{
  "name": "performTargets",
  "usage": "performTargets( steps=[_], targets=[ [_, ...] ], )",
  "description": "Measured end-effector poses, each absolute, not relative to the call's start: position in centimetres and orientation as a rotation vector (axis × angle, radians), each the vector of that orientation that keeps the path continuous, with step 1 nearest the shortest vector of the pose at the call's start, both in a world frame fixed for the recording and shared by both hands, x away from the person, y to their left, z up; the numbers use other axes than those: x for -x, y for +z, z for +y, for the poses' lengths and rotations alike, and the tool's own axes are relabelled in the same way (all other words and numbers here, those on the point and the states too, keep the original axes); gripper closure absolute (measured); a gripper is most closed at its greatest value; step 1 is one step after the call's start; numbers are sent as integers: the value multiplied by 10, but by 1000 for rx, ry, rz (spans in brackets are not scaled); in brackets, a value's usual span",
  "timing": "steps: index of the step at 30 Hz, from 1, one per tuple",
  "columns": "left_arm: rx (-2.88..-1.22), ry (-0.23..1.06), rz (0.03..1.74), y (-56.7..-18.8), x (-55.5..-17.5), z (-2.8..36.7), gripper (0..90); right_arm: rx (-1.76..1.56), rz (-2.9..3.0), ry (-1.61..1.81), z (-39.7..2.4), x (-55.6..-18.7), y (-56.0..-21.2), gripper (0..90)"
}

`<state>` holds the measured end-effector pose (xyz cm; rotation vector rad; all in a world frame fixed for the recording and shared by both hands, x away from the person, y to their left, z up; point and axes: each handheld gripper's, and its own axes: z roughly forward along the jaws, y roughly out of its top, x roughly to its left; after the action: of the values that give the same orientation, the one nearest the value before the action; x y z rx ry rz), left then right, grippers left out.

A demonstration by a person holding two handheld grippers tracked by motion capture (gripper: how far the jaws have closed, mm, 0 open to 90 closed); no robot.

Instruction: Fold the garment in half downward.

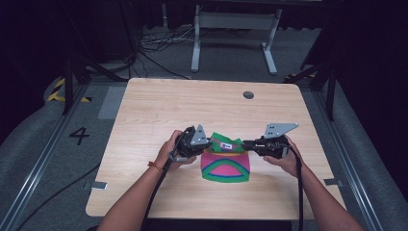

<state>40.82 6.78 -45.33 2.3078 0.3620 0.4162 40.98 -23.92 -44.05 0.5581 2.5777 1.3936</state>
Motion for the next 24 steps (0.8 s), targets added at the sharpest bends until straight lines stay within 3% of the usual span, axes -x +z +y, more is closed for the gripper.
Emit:
performTargets(
  steps=[14, 24],
  targets=[
    [-2436, 363, 292, -468, -373, 69, 773, -435, 2689, 1302, -234, -372, -457, 814],
    [-2477, 297, 334, -472, -359, 80, 564, -452, 2754, 1223, -238, -357, -471, 739]
  ],
)
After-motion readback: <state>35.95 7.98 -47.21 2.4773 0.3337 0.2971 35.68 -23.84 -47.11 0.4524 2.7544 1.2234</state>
